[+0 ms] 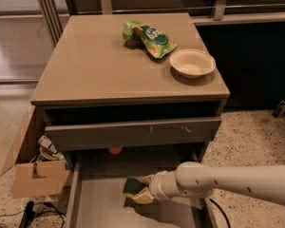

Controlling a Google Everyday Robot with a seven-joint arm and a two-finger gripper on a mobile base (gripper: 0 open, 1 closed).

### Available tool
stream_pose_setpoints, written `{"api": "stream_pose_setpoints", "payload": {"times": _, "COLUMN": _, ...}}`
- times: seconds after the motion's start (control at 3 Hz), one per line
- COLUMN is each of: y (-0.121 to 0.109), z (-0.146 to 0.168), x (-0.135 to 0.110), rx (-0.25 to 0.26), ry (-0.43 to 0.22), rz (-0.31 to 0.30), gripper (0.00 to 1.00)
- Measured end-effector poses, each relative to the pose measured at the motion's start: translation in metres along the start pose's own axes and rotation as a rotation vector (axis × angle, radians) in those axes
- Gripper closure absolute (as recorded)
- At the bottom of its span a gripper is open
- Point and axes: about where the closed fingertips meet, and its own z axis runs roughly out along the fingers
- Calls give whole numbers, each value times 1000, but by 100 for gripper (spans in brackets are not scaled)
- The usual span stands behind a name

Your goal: Place sponge into middle drawer

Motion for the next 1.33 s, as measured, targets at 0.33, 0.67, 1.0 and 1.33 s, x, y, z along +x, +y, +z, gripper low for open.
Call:
{"api": "stream_pose_setpoints", "payload": {"times": 0.33, "y": -16, "z": 19, "x": 25, "rx": 41, "ry": 13, "rz": -20, "gripper": 100}}
{"api": "stream_pose_setpoints", "payload": {"times": 0.67, "y": -23, "z": 30, "x": 39, "rx": 66, "ry": 21, "rz": -18, "gripper": 100}}
{"api": "stream_pose_setpoints", "payload": {"times": 1.0, "y": -23, "z": 31, "x": 40, "rx": 68, "ry": 21, "rz": -18, "gripper": 83}}
{"api": "stream_pose_setpoints", "payload": {"times": 1.33, "y": -23, "z": 31, "x": 40, "rx": 68, "ry": 21, "rz": -18, "gripper": 59}}
